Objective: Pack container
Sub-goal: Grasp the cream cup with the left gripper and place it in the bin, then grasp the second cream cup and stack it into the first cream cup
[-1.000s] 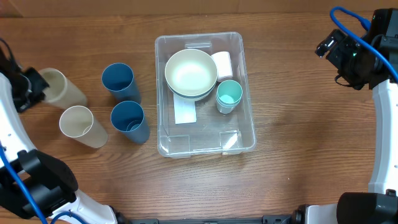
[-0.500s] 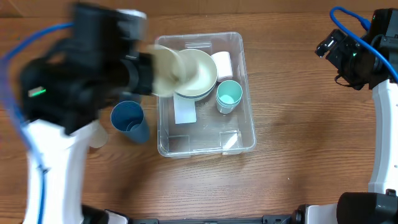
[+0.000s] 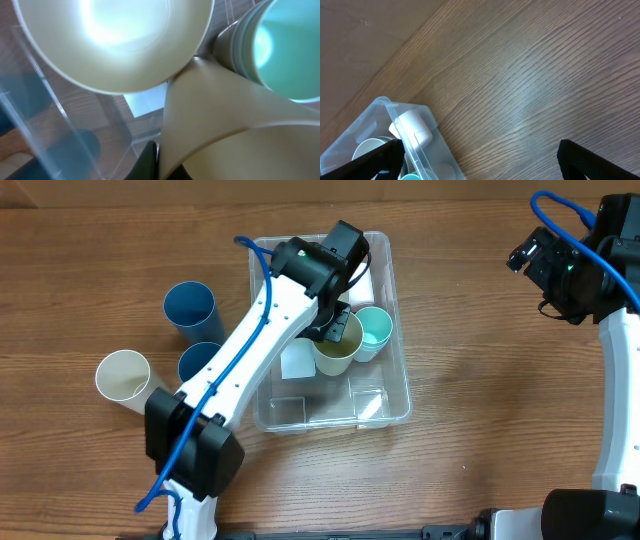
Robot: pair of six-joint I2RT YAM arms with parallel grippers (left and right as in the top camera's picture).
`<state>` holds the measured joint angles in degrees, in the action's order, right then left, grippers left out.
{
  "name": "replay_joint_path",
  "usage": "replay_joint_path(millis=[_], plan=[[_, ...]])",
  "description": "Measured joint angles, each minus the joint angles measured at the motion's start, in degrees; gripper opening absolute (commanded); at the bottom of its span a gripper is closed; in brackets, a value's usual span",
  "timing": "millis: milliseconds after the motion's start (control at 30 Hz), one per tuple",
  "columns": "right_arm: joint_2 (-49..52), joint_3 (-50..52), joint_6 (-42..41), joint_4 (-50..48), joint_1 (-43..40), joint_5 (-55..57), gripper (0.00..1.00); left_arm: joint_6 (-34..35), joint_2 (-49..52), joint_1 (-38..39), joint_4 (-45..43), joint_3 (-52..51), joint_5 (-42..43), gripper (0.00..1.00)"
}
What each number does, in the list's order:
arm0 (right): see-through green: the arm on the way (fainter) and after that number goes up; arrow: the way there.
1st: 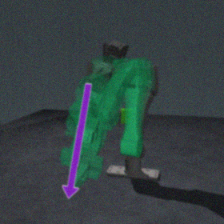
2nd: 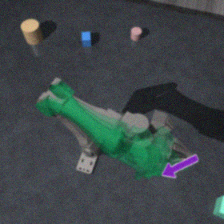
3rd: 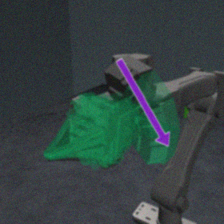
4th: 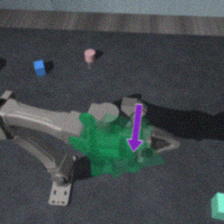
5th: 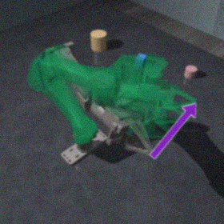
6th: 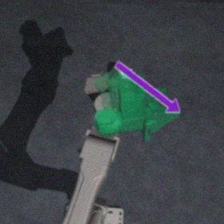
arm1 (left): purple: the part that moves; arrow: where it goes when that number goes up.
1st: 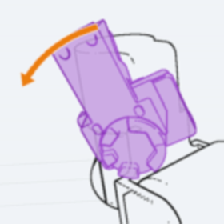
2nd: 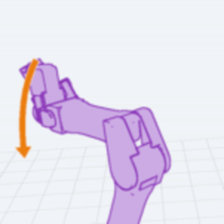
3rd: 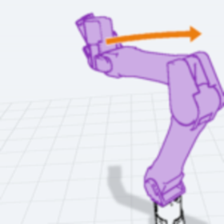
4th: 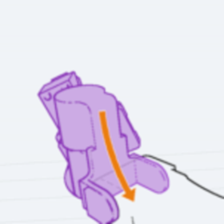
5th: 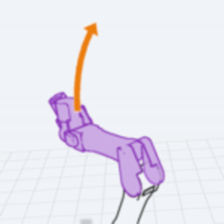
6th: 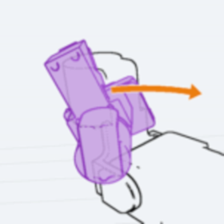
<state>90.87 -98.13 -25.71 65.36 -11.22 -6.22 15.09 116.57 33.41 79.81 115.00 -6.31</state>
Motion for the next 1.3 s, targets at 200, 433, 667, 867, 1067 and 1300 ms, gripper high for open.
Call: replay_joint_path(millis=[200, 433, 667, 867, 1067, 1300], plan=[[0.00, 0.00, 0.02, 0.02, 0.00, 0.02, 1.00, 1.14, 1.84, -0.02, 3.37, 0.68, -0.20, 0.82], [0.00, 0.00, 0.00, 0.00, 0.00, 0.00, 1.00, 1.42, -2.08, -3.91, 16.57, 20.37, -1.03, 1.00], [0.00, 0.00, 0.00, -0.02, 0.00, -0.02, 1.00, 1.60, -21.24, -35.34, 16.59, 21.59, -2.08, 0.99], [0.00, 0.00, 0.02, 0.02, 0.00, 0.00, 1.00, 6.47, -30.80, -65.42, 16.20, -0.02, 0.02, 1.00], [0.00, 0.00, 0.00, -0.02, 0.00, 0.00, 1.00, 2.97, -30.03, -69.99, -2.73, -30.51, 9.73, 0.81], [0.00, 0.00, 0.02, -0.02, 0.00, 0.00, 1.00, 0.76, -29.92, -69.99, -11.76, -43.23, 14.56, 0.04]])
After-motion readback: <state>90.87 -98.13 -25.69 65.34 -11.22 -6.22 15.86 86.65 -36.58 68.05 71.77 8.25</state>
